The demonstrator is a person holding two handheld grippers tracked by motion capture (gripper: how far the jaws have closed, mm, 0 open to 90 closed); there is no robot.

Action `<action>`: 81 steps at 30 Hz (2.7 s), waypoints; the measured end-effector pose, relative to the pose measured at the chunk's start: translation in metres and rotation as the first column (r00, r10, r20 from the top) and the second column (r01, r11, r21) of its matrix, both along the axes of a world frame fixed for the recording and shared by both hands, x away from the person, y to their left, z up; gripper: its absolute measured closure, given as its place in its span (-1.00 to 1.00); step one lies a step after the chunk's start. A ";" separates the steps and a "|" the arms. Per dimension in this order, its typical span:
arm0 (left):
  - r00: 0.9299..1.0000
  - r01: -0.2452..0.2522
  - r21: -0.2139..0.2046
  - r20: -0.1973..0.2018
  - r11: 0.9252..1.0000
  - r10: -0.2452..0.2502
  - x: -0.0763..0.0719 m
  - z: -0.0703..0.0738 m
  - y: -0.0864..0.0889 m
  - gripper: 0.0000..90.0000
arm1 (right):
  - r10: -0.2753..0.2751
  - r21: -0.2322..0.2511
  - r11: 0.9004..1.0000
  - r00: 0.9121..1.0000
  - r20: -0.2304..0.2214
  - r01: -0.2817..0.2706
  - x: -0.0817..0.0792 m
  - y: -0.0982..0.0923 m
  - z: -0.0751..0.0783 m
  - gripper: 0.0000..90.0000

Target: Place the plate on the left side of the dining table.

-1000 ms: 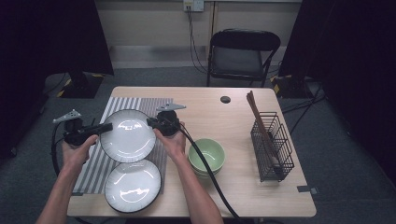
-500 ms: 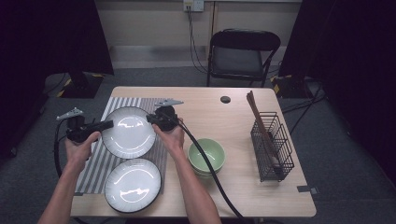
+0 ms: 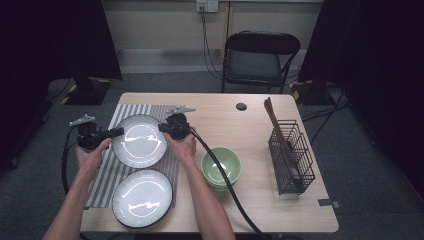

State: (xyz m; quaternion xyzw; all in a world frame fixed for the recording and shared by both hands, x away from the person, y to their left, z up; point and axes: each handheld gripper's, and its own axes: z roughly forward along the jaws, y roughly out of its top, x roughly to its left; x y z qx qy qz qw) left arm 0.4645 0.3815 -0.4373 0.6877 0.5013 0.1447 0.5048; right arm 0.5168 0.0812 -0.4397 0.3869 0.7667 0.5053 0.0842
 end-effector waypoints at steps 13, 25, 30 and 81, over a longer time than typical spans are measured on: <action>0.999 0.002 0.019 -0.038 1.000 -0.001 0.007 -0.016 -0.006 0.82 | -0.030 -0.003 1.000 0.999 -0.043 0.030 0.006 -0.005 -0.018 0.84; 0.997 -0.008 0.033 -0.075 0.999 0.011 0.014 -0.033 -0.006 0.84 | -0.070 -0.015 0.997 0.996 -0.061 0.069 0.008 -0.006 -0.026 0.54; 0.995 -0.019 0.037 -0.094 0.999 0.022 0.016 -0.039 -0.003 0.83 | -0.083 -0.015 0.997 0.995 -0.059 0.082 0.002 -0.006 -0.025 0.35; 0.991 -0.070 -0.061 -0.119 0.996 0.062 0.000 -0.050 0.027 0.77 | -0.096 -0.088 0.992 0.994 -0.044 0.092 -0.009 -0.005 -0.037 0.76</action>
